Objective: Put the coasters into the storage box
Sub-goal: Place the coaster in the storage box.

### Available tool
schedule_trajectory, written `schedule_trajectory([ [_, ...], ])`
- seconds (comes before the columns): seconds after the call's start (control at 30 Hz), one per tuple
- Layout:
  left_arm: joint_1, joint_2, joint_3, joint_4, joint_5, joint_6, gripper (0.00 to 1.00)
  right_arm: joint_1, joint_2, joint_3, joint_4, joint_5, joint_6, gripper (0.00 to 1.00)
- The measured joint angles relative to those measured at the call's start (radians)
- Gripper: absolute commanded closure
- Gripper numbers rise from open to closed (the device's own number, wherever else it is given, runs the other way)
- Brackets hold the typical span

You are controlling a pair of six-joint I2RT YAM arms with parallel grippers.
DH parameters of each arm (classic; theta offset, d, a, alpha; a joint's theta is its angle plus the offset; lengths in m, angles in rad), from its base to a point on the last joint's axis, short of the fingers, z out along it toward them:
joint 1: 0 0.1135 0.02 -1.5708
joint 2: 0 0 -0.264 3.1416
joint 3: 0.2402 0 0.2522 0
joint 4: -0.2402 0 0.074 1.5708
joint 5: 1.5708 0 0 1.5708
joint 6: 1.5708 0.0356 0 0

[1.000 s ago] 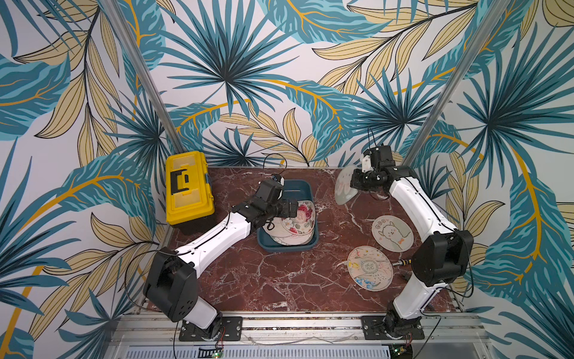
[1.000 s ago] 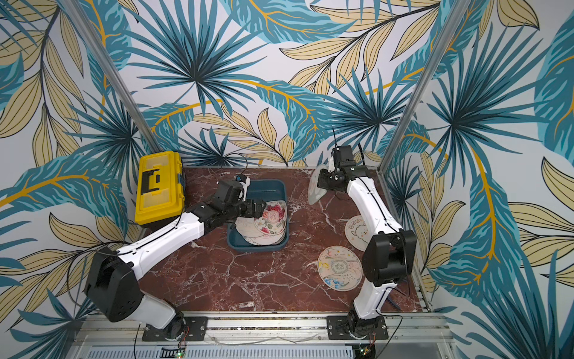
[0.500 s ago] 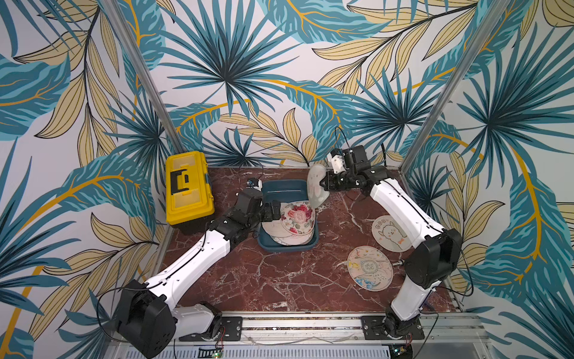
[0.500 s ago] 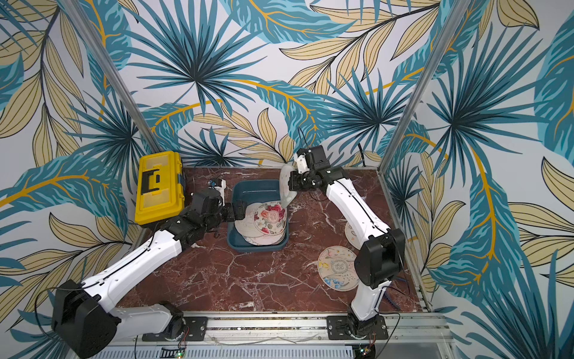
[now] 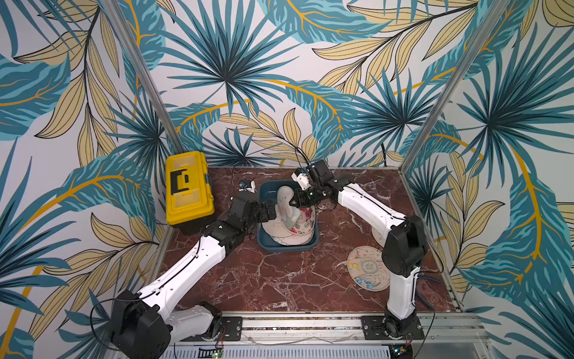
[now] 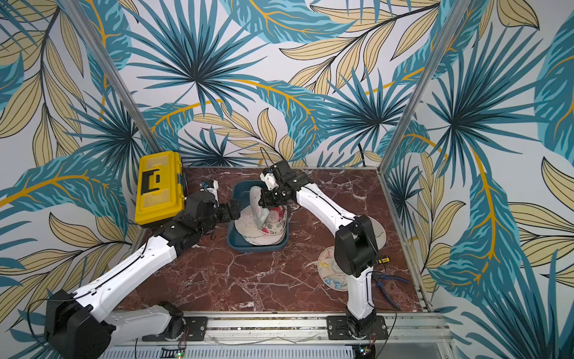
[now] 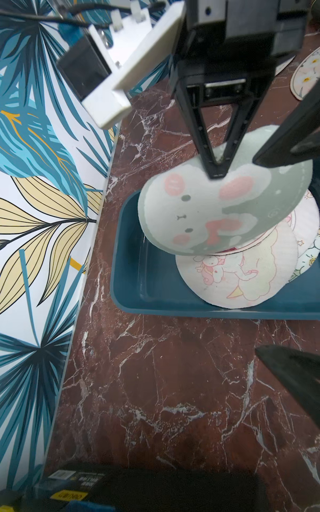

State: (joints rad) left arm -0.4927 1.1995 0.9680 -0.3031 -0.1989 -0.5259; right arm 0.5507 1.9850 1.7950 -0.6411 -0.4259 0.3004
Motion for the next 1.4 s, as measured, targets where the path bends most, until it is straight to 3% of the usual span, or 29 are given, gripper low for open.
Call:
schedule_trajectory([
  [0.4,0.002,0.007,0.000,0.000,0.005,-0.007,0.00,0.012,0.068,-0.015,0.036,0.009,0.022,0.96],
  [0.47,0.002,0.012,0.000,0.000,0.009,-0.006,0.00,0.012,0.098,-0.014,0.025,0.038,0.027,0.96],
  [0.57,0.002,0.014,0.000,0.000,0.018,-0.006,0.01,0.012,0.126,-0.014,-0.003,0.105,0.028,0.88],
  [0.77,0.002,0.016,0.000,0.000,0.024,-0.006,0.00,0.012,0.130,0.013,-0.079,0.268,0.019,0.86],
  [1.07,0.002,0.056,0.000,0.001,0.066,-0.003,0.01,0.012,0.132,0.036,-0.121,0.359,-0.002,0.51],
  [1.17,0.002,0.068,0.000,0.001,0.085,-0.002,0.00,0.012,0.132,0.037,-0.121,0.373,-0.003,0.45],
  [1.4,-0.002,0.073,0.001,0.001,0.114,0.009,0.01,0.010,0.131,0.037,-0.132,0.419,-0.002,0.40],
])
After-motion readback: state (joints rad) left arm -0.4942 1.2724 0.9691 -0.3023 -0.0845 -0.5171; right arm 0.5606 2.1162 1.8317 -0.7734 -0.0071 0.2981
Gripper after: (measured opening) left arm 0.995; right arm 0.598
